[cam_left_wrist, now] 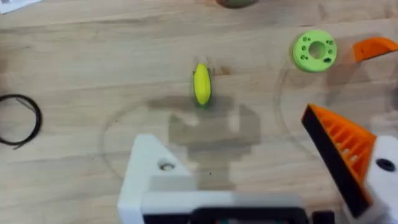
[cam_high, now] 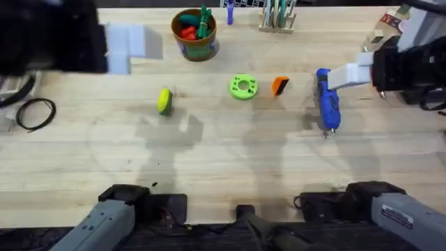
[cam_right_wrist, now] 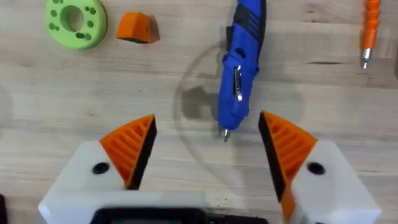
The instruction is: Pick up the gripper from the table and insert it into the empty holder that is missing its gripper. Then pick up a screw, insert it into the mounting hole, and use the screwdriver to tighten it. Finally, clean up the table by picking up the vegetable and placing it into the bucket.
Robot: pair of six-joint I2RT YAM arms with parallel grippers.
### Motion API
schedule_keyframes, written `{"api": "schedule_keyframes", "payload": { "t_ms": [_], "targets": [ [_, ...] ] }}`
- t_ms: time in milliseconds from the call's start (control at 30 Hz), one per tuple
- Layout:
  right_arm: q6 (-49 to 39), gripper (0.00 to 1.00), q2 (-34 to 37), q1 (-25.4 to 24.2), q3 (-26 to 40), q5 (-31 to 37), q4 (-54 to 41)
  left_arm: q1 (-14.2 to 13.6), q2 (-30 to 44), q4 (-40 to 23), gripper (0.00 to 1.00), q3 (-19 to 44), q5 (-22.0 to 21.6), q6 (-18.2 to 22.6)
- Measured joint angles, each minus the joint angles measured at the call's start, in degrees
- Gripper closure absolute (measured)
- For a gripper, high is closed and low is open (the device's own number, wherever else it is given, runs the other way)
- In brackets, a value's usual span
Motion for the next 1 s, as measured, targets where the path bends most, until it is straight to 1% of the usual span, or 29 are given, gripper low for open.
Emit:
{"api": "schedule_keyframes", "payload": {
  "t_ms": [67,100,167,200,233,267,300,333,367,633,733,833,933,1000],
  "targets": [
    [0.0,0.01,0.0,0.0,0.0,0.0,0.0,0.0,-1.8,-2.0,0.013,0.0,0.0,0.0],
    [0.0,0.01,0.0,0.0,0.0,0.0,0.0,0.0,-2.5,-3.6,0.064,0.0,-0.1,-0.1],
    [0.0,0.01,0.0,0.0,0.0,0.0,0.0,0.0,-3.6,-7.8,0.367,0.0,-0.3,0.1],
    [0.0,0.01,0.0,0.0,0.0,0.0,0.0,0.0,-3.9,-9.9,0.301,0.0,-0.6,0.4],
    [0.0,0.01,0.0,0.0,0.0,0.0,0.0,0.0,-4.2,-12.0,0.148,0.0,-0.8,0.4],
    [0.0,0.01,0.0,0.0,0.0,0.0,0.0,0.0,-4.4,-15.1,0.046,0.0,-1.0,0.2],
    [0.0,0.01,0.0,0.0,0.0,0.0,0.0,0.0,-4.4,-18.0,0.024,0.0,-1.4,0.2],
    [0.0,0.01,0.0,0.0,0.0,0.0,0.0,0.0,-4.4,-20.6,0.017,0.0,-1.5,0.2],
    [0.0,0.01,0.0,0.0,0.0,0.0,0.0,0.0,-4.5,-21.4,0.017,0.0,-1.5,0.3],
    [0.0,0.01,0.0,0.0,0.0,0.0,0.0,0.0,-4.7,-20.6,0.015,0.0,-1.7,0.2],
    [0.0,0.01,0.0,0.0,0.0,0.0,0.0,0.7,-6.0,-16.9,0.016,0.0,-1.7,0.3],
    [0.0,0.01,0.0,0.0,0.0,0.0,0.0,1.2,-9.4,-10.8,0.015,-1.1,-1.7,0.8],
    [0.0,0.01,0.0,0.0,0.0,0.0,0.0,1.2,-15.1,-4.4,0.016,-4.9,-1.7,1.8],
    [0.0,0.01,0.0,0.0,0.0,0.0,0.0,1.2,-19.5,0.4,0.015,-9.0,-1.7,2.5]
  ]
}}
